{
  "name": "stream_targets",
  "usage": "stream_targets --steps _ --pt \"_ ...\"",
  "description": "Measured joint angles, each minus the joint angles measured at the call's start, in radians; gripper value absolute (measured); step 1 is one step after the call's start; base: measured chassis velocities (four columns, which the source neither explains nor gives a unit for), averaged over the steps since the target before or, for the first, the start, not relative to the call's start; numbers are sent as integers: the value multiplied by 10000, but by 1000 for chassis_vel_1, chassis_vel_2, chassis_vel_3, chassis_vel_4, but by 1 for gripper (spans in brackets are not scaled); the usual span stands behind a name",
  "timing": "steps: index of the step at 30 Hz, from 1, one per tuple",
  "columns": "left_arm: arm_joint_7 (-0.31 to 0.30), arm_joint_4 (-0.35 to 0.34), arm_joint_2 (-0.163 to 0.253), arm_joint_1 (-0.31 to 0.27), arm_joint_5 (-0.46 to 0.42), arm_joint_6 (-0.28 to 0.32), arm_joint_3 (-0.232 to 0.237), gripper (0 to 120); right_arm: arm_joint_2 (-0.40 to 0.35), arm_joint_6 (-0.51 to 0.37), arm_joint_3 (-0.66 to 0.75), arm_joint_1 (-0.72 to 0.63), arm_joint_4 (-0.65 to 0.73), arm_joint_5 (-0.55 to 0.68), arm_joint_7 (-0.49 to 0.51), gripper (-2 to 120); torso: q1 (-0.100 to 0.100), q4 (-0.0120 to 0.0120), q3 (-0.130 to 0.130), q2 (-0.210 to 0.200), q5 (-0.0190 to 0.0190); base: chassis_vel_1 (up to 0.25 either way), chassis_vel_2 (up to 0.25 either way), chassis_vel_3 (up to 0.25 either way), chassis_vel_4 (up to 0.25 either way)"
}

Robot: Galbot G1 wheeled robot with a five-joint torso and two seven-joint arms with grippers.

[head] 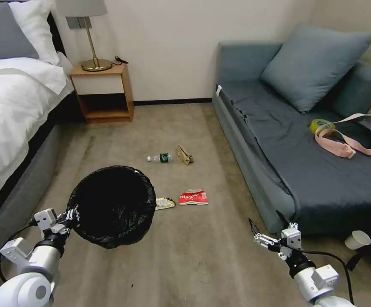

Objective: Pick up the trash bin, then pick up the garbage on the floor and place it into the trash bin.

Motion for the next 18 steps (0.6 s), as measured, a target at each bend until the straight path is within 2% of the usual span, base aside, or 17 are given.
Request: stream_targets --steps 18 --pt "45 16 -52 98 -113 -87 -288 5 -39 -17 -150 52 27 -54 -1 100 1 -2 0 0 0 -90 96 92 -88"
